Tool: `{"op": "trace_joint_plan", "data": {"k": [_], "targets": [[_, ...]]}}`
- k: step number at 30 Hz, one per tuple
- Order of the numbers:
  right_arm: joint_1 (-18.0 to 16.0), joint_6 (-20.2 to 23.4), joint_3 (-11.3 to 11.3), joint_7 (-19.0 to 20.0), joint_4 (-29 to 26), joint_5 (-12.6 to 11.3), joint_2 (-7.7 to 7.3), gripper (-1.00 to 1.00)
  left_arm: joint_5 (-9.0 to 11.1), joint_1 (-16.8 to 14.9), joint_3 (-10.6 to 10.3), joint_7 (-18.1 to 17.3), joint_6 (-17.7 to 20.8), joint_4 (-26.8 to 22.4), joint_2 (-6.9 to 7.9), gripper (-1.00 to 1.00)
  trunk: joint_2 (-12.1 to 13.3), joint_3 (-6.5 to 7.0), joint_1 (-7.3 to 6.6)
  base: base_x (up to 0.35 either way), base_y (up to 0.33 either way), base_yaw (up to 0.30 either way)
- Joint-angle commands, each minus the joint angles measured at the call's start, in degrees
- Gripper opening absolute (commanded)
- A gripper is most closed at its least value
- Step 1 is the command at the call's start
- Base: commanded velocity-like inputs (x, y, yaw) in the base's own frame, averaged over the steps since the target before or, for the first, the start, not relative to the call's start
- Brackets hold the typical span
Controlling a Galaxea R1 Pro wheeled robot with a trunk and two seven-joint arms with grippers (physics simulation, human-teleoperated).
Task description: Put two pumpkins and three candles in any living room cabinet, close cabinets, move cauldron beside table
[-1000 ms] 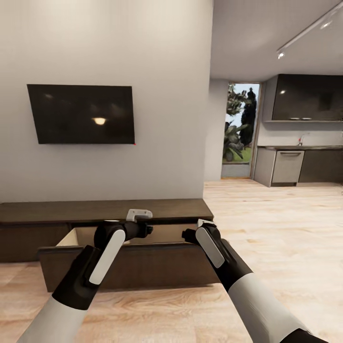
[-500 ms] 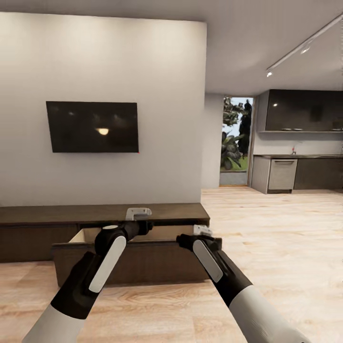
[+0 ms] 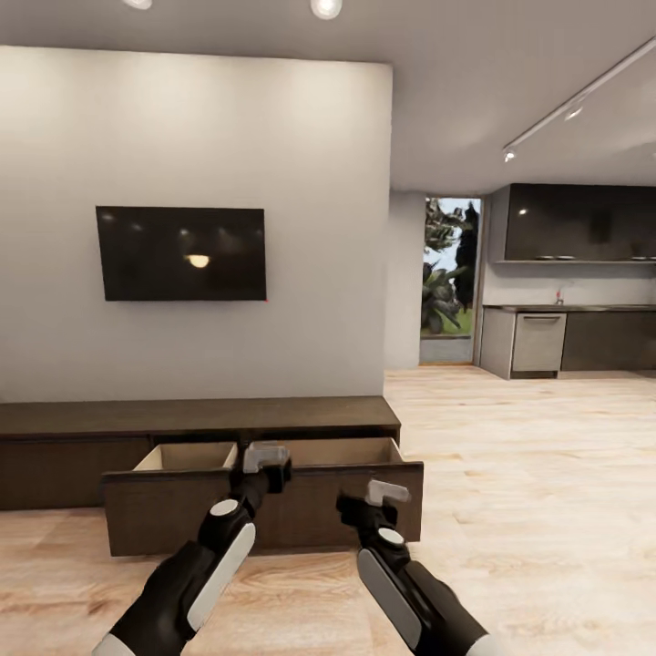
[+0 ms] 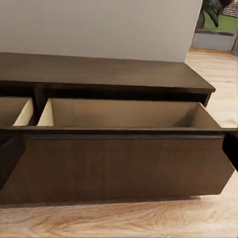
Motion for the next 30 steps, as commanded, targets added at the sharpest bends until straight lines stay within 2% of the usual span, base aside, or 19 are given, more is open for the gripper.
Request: {"op": "trace_joint_plan", "data": {"k": [1,6,9,11,16,19,23,26,30], "targets": [[0.5,-0.1,0.2,-0.4,-0.1,0.2,-0.29,1.00,-0.2,0.0,-0.8,0.4,-2.8,1.6,0.08,1.00,0.0,-0.08,-0.01,0.000,0.000,0.000],[1.4,-0.5,0.2,-0.4,0.0,0.7,-1.58,1.00,-1.1,0.2,-1.5,0.1,-8.2,5.8,0.11,1.00,0.0,-0.08,-0.01,0.000,0.000,0.000],[2.4,-1.1,0.2,-0.4,-0.1,1.0,-3.03,1.00,-1.2,0.2,-1.6,0.0,-10.7,7.9,0.17,1.00,0.0,-0.08,-0.01,0.000,0.000,0.000],[2.7,-2.0,0.2,-0.4,-0.1,1.1,-3.87,1.00,-1.2,0.3,-1.6,0.0,-11.3,8.5,0.28,1.00,0.0,-0.08,-0.01,0.000,0.000,0.000],[3.0,-2.8,0.2,-0.4,0.0,1.2,-4.83,1.00,-1.2,0.3,-1.6,-0.5,-11.8,8.9,1.08,1.00,0.0,-0.08,-0.01,0.000,0.000,0.000],[3.1,-3.0,0.2,-0.4,0.4,1.3,-5.07,1.00,-1.1,0.3,-1.6,-2.9,-11.9,9.4,1.77,1.00,0.0,-0.08,-0.01,0.000,0.000,0.000],[3.1,-3.1,0.2,0.2,1.9,1.4,-5.29,1.00,-1.0,0.2,-1.2,-9.7,-11.9,12.2,2.17,1.00,0.0,-0.08,-0.01,0.000,0.000,0.000],[3.1,-3.2,0.2,2.0,2.4,1.4,-5.36,1.00,-1.0,0.3,-1.1,-12.5,-11.9,13.2,2.25,1.00,0.0,-0.08,-0.01,0.000,0.000,0.000],[3.1,-3.2,0.2,3.8,2.8,1.3,-5.50,1.00,-1.0,0.2,-1.0,-13.9,-11.9,13.7,2.28,1.00,0.0,-0.08,-0.01,0.000,0.000,0.000]]}}
